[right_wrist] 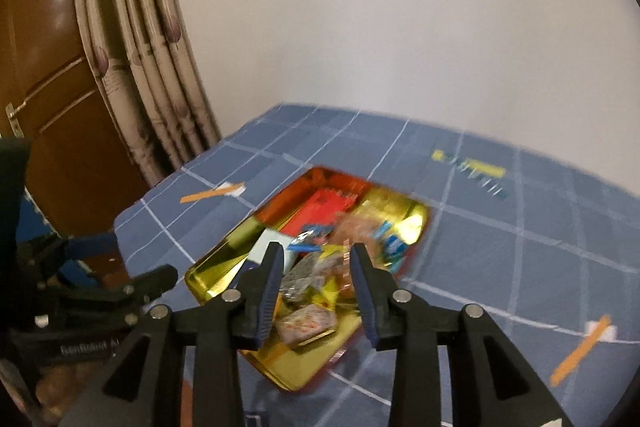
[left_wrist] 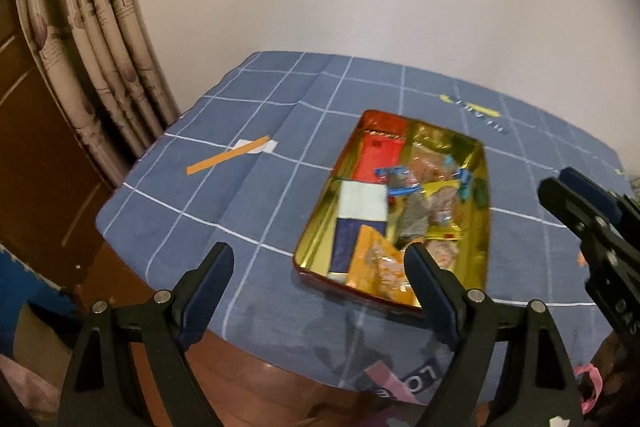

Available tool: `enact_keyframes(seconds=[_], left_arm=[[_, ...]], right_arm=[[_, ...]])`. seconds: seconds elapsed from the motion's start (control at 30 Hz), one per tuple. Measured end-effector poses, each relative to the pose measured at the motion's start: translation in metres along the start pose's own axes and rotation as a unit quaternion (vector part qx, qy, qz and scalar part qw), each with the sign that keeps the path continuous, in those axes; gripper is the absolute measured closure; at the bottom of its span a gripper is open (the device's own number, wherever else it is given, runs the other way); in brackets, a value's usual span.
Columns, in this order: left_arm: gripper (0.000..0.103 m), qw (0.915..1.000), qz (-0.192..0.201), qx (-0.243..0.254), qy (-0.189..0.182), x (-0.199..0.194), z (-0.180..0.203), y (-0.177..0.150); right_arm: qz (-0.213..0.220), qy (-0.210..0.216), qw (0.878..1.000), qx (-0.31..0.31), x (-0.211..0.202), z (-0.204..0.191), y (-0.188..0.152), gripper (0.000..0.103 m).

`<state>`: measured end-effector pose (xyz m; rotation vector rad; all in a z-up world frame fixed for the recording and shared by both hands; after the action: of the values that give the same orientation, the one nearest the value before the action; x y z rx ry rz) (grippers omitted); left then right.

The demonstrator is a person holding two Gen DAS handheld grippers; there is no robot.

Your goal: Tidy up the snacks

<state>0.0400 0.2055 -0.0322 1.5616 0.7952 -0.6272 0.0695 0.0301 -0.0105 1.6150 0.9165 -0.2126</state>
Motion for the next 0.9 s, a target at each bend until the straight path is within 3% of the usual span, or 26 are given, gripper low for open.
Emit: enact_keyframes(seconds=[0.23, 0.37, 0.9], left_arm=[[0.018, 0.9990, 0.041, -0.001, -0.020, -0.030, 0.006, 0.006], [0.010, 0.9982, 0.058, 0.005, -0.013, -0.045, 0.012, 0.009], [0.001, 0.9968, 0.079, 0.010, 0.007, -0.082, 0.017, 0.003]], right_arm=[[0.045, -0.016, 0.999, -0.022, -0.047, 0.000, -0.002, 0.062], [0.053, -0.017, 0.998, -0.024, -0.063, 0.003, -0.006, 0.062], [0.078, -0.023, 0.997, -0.013, -0.109, 0.016, -0.015, 0.058]])
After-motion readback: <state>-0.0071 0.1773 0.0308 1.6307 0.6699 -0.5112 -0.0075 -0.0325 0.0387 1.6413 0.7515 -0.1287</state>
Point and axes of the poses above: each gripper's, at about its wrist camera, not at the fingertips, and x roughly the way its jaws point, z to its right, y to its top, the point moved 3 cm from there along x, roughly the way its jaws point, and after that the axes turned 11 degrees about x, right-handed, at the moved point
